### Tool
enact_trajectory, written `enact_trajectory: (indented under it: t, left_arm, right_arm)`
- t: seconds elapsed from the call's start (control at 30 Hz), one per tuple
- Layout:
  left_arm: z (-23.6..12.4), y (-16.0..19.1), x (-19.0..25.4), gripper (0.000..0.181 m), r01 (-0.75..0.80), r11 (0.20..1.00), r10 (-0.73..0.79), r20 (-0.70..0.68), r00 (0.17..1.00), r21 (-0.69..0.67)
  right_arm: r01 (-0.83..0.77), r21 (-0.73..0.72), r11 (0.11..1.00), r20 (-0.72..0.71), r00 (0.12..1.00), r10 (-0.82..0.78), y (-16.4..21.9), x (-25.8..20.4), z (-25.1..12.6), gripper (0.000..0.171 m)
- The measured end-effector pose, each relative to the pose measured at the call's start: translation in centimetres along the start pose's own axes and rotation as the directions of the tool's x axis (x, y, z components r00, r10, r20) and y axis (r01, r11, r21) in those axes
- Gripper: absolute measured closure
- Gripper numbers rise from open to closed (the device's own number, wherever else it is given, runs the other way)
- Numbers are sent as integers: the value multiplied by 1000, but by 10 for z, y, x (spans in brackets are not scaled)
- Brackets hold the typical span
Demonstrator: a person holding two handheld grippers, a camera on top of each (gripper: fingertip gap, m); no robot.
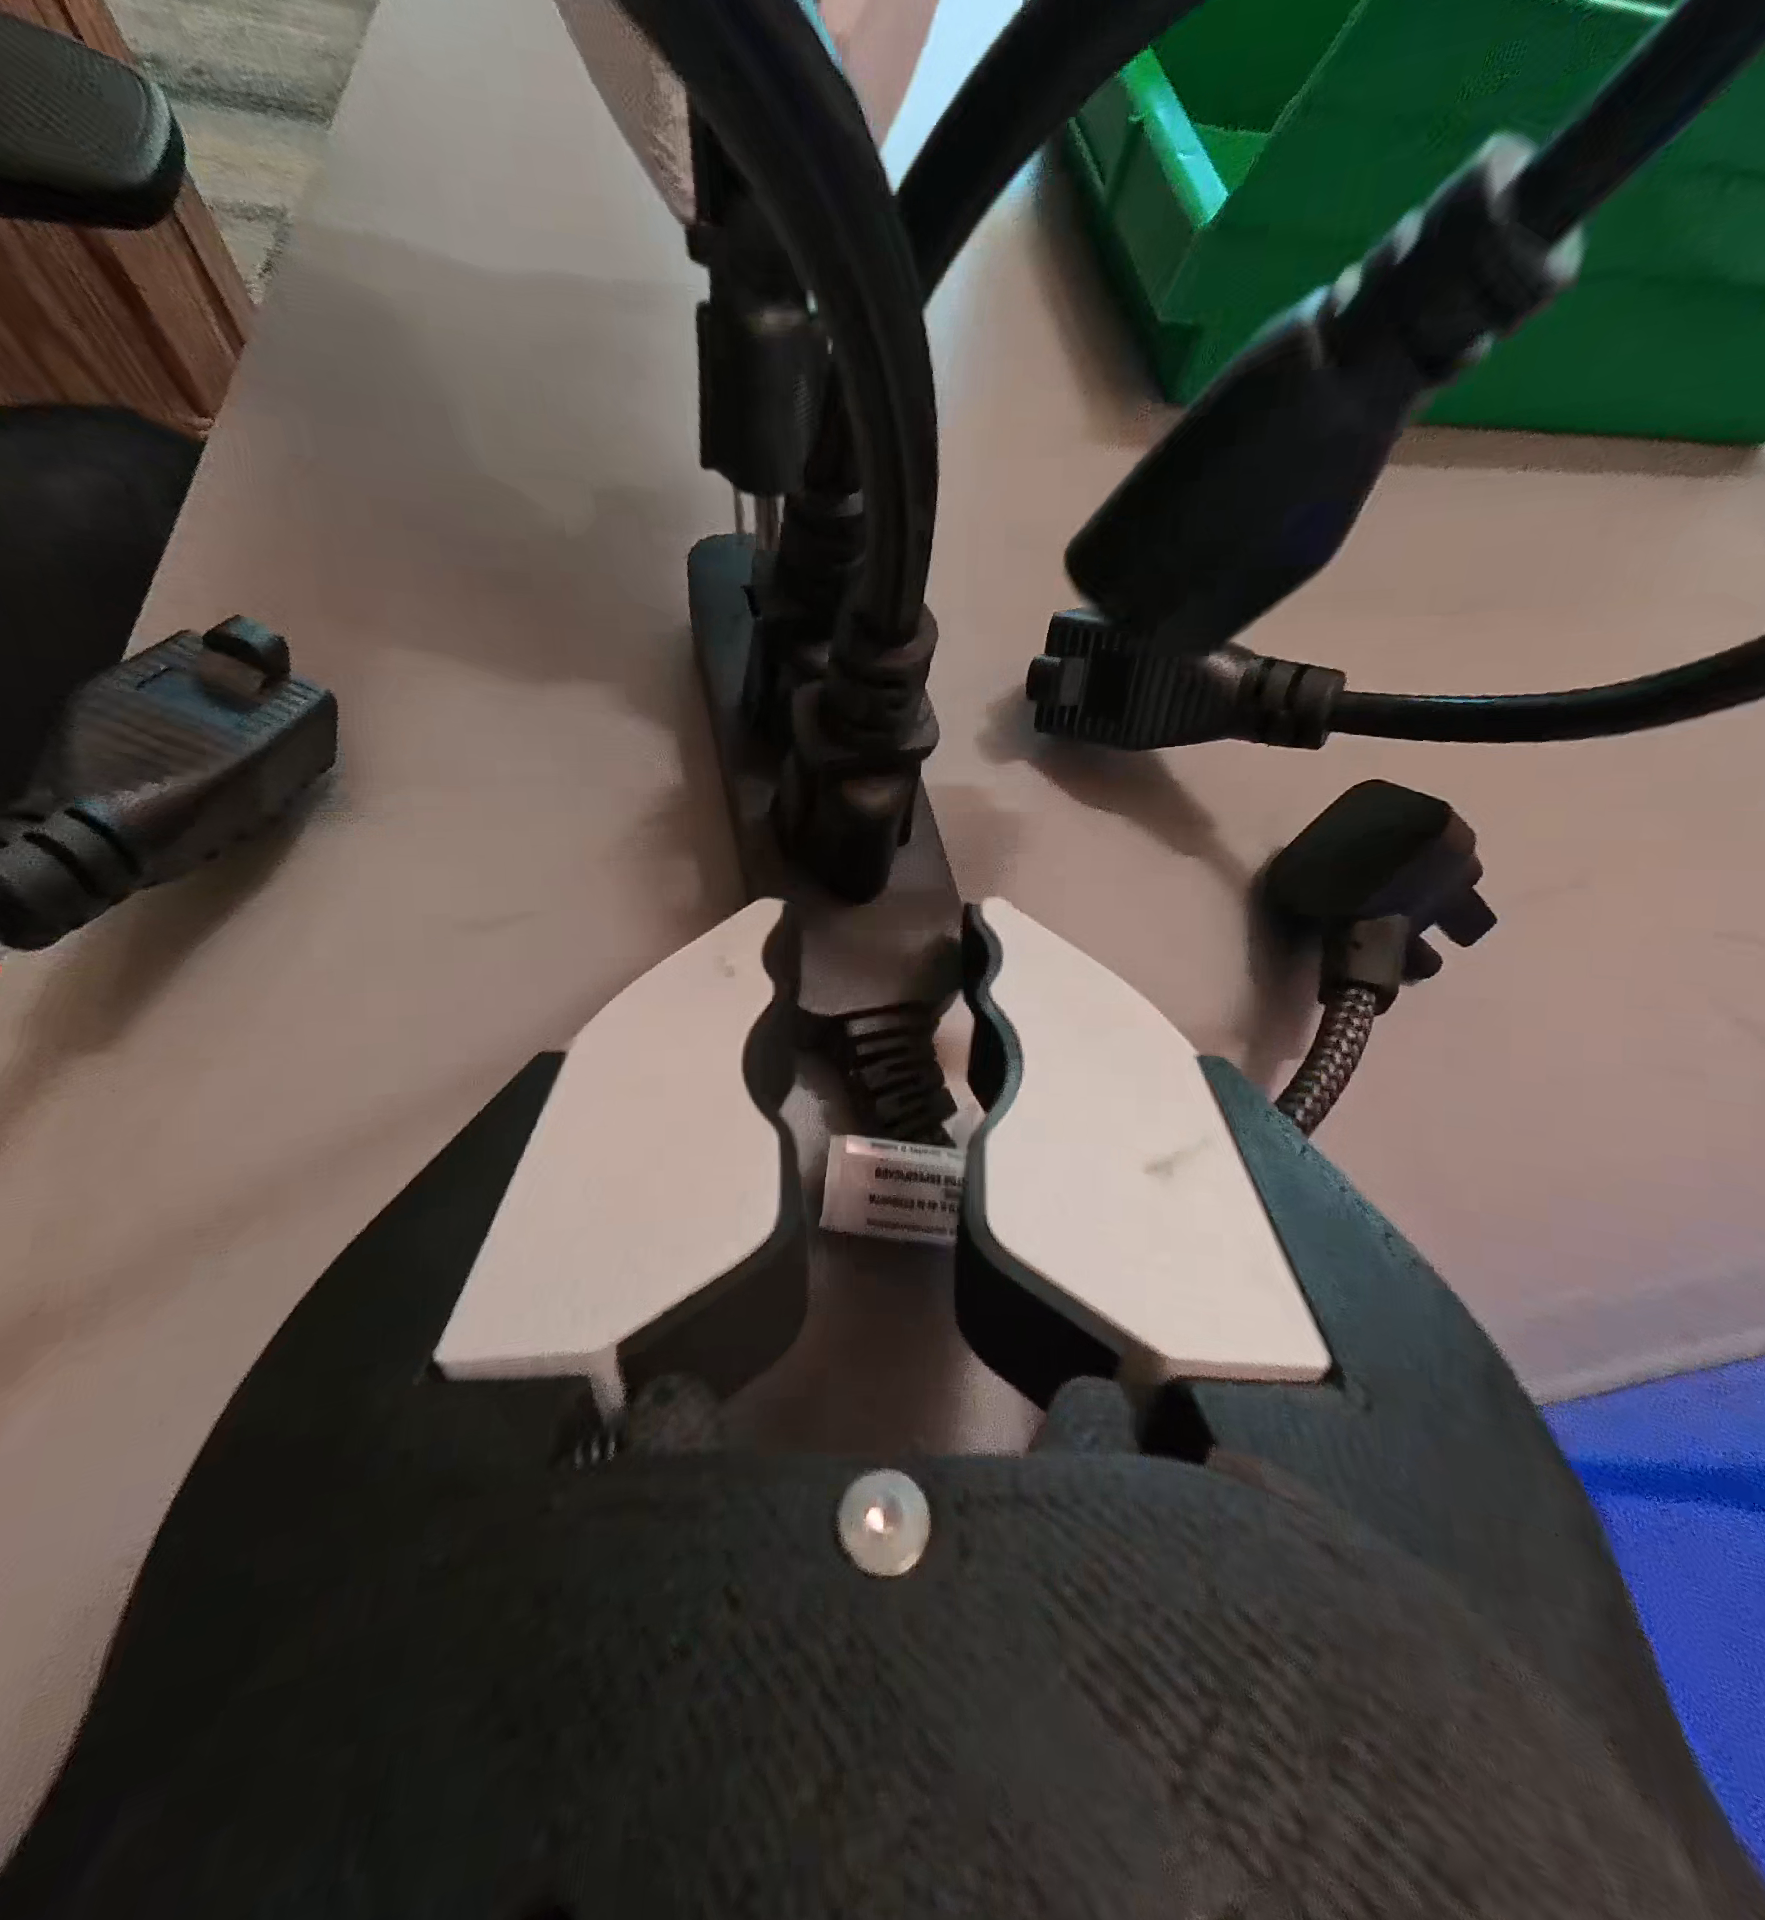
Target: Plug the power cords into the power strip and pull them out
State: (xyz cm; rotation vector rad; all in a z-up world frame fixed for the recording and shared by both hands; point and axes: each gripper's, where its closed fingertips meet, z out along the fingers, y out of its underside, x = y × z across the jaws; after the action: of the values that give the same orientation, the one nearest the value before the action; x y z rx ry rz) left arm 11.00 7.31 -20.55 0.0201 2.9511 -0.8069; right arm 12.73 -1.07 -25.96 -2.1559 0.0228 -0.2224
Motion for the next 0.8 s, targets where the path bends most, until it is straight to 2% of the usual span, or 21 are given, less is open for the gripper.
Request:
enact_trajectory:
  t: [0.1, 0.2, 0.33, 0.5, 0.63, 0.7, 0.8]
  left_arm:
    - [7, 0, -1, 166, -21, 999, 20, -11, 1000, -36]
    - [13, -1, -3, 167, -31, 998, 30, -12, 999, -47]
    - [14, -1, -4, 166, -17, 997, 15, -31, 999, -82]
    - [16, -4, -5, 166, -15, 993, 11, -35, 999, -121]
    - [19, -10, -6, 167, -17, 995, 16, -1, 1000, -100]
    - [20, -13, -4, 167, -27, 997, 27, 1, 1000, -74]
    - [24, -7, -3, 167, -38, 993, 39, 6, 999, -112]
  right_arm:
    - [-8, 1, 1000, 4, 1000, 8, 3, 1, -2, 127]
    - [12, -36, 999, 14, 1000, -11, 7, -3, 2, 122]
    - [5, -183, 983, -32, 999, -11, 23, 4, 7, 110]
    - [-21, -187, 982, -18, 1000, 18, 23, 3, 9, 117]
    - [-10, -192, 981, -6, 1000, 9, 23, 0, 9, 123]
    - [-20, -191, 981, -4, 1000, 19, 24, 0, 9, 123]
    - [-28, -187, 982, -3, 1000, 28, 24, 0, 9, 124]
